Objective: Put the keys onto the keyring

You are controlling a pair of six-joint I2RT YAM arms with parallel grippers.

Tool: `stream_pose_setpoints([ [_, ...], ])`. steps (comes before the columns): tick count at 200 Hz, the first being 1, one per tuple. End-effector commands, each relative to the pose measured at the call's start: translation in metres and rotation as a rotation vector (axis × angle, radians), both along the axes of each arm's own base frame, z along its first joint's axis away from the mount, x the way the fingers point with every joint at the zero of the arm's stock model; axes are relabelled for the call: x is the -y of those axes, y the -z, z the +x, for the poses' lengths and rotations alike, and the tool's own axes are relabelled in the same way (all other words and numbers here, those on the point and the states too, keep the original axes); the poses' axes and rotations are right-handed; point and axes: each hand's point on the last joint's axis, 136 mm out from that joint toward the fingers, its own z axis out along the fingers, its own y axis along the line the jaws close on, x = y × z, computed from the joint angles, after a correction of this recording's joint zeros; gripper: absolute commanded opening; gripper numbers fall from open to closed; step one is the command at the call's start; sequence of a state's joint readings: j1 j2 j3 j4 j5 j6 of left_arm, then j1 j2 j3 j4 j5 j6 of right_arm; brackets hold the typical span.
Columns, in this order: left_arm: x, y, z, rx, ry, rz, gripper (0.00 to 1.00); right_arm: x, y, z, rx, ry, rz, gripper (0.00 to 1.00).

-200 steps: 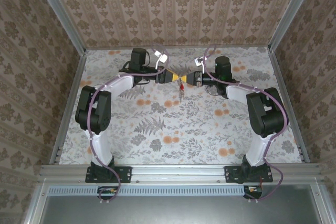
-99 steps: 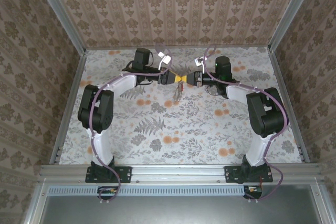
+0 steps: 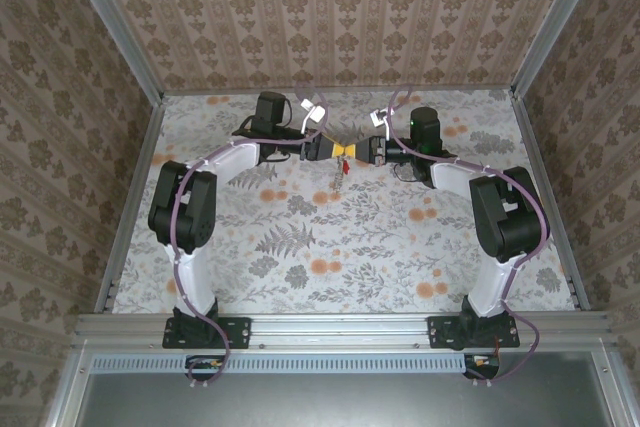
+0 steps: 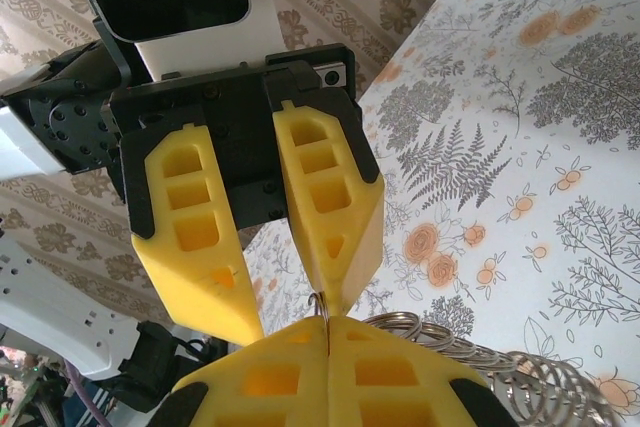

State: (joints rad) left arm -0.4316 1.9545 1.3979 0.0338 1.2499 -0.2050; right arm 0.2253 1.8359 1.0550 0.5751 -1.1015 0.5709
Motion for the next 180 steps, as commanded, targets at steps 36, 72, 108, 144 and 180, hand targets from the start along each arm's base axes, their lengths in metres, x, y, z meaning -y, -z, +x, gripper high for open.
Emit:
stream_pose_setpoints([
  [36, 0.008, 0.001, -0.010, 0.005, 0.073, -0.034, 0.25, 0.001, -0.002, 0.002, 0.044, -0.008, 0.005, 0.00],
  [72, 0.009, 0.001, -0.010, 0.005, 0.076, -0.037, 0.15, 0.001, -0.001, 0.002, 0.043, -0.008, 0.004, 0.00],
  [108, 0.009, 0.000, -0.009, 0.006, 0.070, -0.036, 0.00, 0.002, 0.001, 0.004, 0.037, 0.004, 0.002, 0.02],
  [144, 0.008, -0.002, -0.007, 0.017, 0.041, -0.036, 0.00, 0.023, -0.007, 0.008, 0.052, 0.101, 0.015, 0.39],
  [180, 0.009, -0.007, -0.003, 0.028, 0.007, -0.053, 0.00, 0.040, -0.001, 0.006, 0.052, 0.203, 0.006, 0.42],
])
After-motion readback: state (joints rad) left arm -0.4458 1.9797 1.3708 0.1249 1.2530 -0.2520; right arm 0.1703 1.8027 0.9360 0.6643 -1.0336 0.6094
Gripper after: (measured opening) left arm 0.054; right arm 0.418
